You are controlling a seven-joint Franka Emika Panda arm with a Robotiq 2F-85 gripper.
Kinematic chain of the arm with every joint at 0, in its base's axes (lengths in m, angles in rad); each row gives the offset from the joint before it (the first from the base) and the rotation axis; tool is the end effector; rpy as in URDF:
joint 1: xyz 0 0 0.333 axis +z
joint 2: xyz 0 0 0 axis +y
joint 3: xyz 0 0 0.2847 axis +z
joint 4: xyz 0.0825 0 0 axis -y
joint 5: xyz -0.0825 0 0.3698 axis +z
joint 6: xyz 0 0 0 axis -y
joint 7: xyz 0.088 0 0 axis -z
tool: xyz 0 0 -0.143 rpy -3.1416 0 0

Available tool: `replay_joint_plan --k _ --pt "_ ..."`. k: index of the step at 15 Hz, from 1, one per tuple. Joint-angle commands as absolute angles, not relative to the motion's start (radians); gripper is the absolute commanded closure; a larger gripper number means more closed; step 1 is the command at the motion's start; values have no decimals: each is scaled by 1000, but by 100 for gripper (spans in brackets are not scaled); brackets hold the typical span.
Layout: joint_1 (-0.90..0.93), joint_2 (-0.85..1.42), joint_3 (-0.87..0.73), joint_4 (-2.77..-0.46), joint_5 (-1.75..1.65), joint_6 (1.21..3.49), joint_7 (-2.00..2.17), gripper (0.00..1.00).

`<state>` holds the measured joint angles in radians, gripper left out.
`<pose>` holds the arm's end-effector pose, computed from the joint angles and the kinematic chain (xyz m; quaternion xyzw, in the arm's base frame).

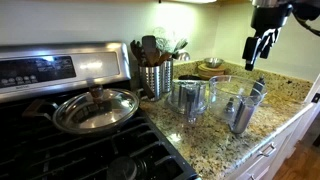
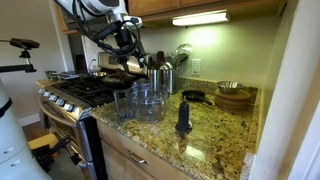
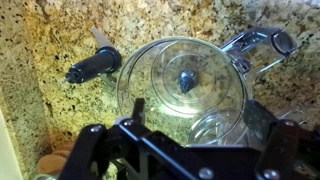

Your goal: Put the blades inside the food processor chamber

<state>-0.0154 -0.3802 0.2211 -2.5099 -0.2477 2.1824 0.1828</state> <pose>0.4199 0.0667 0.3631 0.9868 0.0732 0.0454 0.1370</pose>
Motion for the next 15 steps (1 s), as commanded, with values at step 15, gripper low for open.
replay_joint_plan --k 15 --pt "-25 -310 -42 -2492 -101 2256 -107 0"
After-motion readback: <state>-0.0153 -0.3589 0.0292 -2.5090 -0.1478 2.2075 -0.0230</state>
